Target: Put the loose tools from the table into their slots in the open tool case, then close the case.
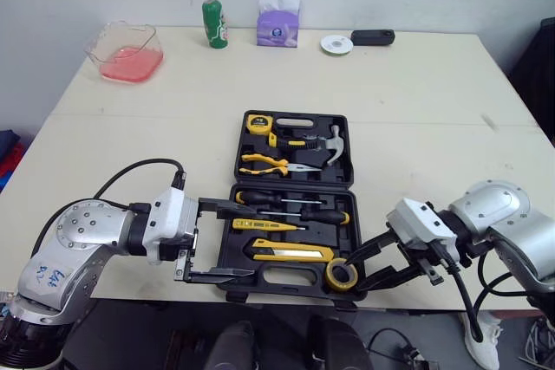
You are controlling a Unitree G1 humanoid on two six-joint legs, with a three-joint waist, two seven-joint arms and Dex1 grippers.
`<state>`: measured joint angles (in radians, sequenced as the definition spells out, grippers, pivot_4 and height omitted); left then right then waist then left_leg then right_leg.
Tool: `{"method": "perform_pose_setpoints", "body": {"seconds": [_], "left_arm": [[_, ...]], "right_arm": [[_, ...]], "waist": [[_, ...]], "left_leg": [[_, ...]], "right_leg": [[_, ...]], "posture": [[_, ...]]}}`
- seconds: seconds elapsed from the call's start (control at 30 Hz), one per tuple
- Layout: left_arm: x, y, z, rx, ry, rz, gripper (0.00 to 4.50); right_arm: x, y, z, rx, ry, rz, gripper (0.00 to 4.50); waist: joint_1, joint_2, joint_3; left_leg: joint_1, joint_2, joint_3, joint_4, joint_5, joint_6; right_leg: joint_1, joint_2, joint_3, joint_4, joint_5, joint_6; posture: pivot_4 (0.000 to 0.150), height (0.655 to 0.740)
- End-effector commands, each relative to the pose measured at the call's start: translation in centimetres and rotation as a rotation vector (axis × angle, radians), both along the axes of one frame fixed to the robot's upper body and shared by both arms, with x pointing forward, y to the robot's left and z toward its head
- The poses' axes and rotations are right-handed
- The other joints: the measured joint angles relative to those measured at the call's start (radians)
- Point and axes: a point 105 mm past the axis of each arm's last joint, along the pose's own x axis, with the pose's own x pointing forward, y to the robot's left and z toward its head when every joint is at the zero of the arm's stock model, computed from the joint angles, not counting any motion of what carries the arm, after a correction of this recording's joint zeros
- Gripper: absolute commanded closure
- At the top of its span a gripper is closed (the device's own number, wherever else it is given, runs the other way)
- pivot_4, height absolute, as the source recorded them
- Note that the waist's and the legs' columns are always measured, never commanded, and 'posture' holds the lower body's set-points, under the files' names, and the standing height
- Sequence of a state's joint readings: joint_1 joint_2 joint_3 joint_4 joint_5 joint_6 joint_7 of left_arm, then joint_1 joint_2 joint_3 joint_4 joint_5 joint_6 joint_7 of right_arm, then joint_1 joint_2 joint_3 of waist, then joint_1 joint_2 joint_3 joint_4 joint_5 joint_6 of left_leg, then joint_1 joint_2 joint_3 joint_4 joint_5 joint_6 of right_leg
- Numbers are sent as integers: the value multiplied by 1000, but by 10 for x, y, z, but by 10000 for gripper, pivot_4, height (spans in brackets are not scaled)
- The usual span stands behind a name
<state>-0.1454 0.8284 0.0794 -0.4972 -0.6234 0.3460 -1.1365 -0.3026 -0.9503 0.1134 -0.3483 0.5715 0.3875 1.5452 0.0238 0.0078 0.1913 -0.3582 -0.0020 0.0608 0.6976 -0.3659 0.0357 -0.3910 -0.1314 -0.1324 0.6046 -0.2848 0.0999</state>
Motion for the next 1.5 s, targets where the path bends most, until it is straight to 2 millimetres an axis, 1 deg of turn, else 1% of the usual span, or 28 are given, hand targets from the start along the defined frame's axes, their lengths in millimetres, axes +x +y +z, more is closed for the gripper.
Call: {"method": "perform_pose_setpoints", "body": {"seconds": [0.03, 0.17, 0.27, 0.33, 0.5, 0.67, 0.77, 0.83, 0.9, 1.0, 1.13, 1.2, 1.27, 1.3, 1.43, 1.5], "left_arm": [[-2, 1, 7, -20, -19, -2, 0], [-1, 1, 6, -18, -14, -2, 0], [0, 2, 6, -11, -14, -2, 0], [0, 2, 7, -9, -13, 0, 0], [-2, 4, 6, 1, -3, 5, 0], [-2, 7, 5, 13, 4, 20, 0], [-2, 9, 4, 20, 10, 30, 0], [-2, 11, 3, 23, 15, 41, 0], [-2, 12, 2, 24, 19, 54, 0], [-1, 16, 0, 26, 23, 76, 0], [0, 19, -1, 20, 26, 110, 0], [4, 22, 0, 5, 23, 147, 0], [10, 31, 1, -21, 19, 223, 0], [12, 34, 1, -30, 19, 247, 0], [26, 60, -1, -48, -5, 416, 0], [31, 69, 0, -74, -11, 482, 0]], "right_arm": [[2, 4, 5, 89, -47, -13, 44397], [8, 8, -10, 136, -81, -43, 44397], [9, 12, -25, 140, -103, -30, 44397], [10, 16, -29, 170, -101, -37, 44397], [9, 16, -45, 145, -88, -40, 44397], [6, 6, -74, 45, -88, -20, 44397], [9, 4, -88, -1, -84, -60, 44397], [10, -2, -101, -70, -97, -62, 44397], [10, -5, -106, -94, -111, -63, 44397], [12, -4, -103, -76, -106, -83, 44397], [13, -5, -93, -17, -58, -140, 44397], [12, -8, -81, 39, -64, -149, 44397], [13, -11, -58, 102, -76, -183, 44397], [13, -11, -51, 120, -83, -195, 44397], [17, -19, -21, 161, -134, -286, 44397], [21, -26, -11, 168, -158, -344, 44397]], "waist": [[0, 0, 0], [-1, 0, 0], [-1, 1, 0], [-1, 1, 0], [-1, 1, 0], [-1, 1, 1], [-1, 1, 0], [-2, 0, 0], [-3, -1, -1], [-3, -2, -2], [-4, -4, -3], [-2, -3, -3], [4, -1, -1], [5, 0, 0], [2, 3, 1], [-1, 4, 2]], "left_leg": [[0, 0, 0, 0, 0, 0], [0, 0, 0, 0, 0, 0], [0, 0, 1, 0, 0, 0], [0, 0, 1, 0, 0, 0], [0, -1, 1, 0, 0, 0], [0, 0, 1, 0, 0, 0], [2, 0, 0, 0, 0, 0], [4, 0, 0, -1, 0, 0], [8, 1, -1, -1, -1, -1], [18, 2, -1, -5, -2, -2], [22, 3, 0, -8, -2, -3], [21, 3, 0, -9, -2, -3], [20, 3, 0, -9, -2, -3], [19, 2, 0, -9, -2, -2], [17, 1, 0, -9, -3, -1], [17, 2, 0, -11, -3, -1]], "right_leg": [[0, 0, 0, 0, 0, 0], [-1, 0, 0, 0, 0, 0], [-1, 1, 0, 0, 0, 0], [-1, 1, 0, 0, 0, 0], [0, 1, 0, 0, 0, 0], [0, 1, 0, 0, 0, 0], [1, 1, 0, 0, 0, 0], [4, 1, 0, 0, 0, 0], [9, 1, 0, -4, 0, 0], [17, 1, 0, -9, 0, -1], [19, 0, 1, -10, -1, -2], [18, 0, 1, -11, -1, -2], [17, -1, 1, -11, -1, -2], [16, -2, 1, -11, -1, -2], [14, -3, 1, -12, -1, -2], [14, -2, 0, -12, -1, -2]], "posture": [[1500, 7400], [1500, 7400], [1500, 7400], [1500, 7400], [1500, 7400], [1500, 7400], [1500, 7400], [1500, 7400], [1500, 7400], [1500, 7400], [1500, 7400], [1500, 7400], [1500, 7400], [1500, 7400], [1500, 7400], [1500, 7400]]}}
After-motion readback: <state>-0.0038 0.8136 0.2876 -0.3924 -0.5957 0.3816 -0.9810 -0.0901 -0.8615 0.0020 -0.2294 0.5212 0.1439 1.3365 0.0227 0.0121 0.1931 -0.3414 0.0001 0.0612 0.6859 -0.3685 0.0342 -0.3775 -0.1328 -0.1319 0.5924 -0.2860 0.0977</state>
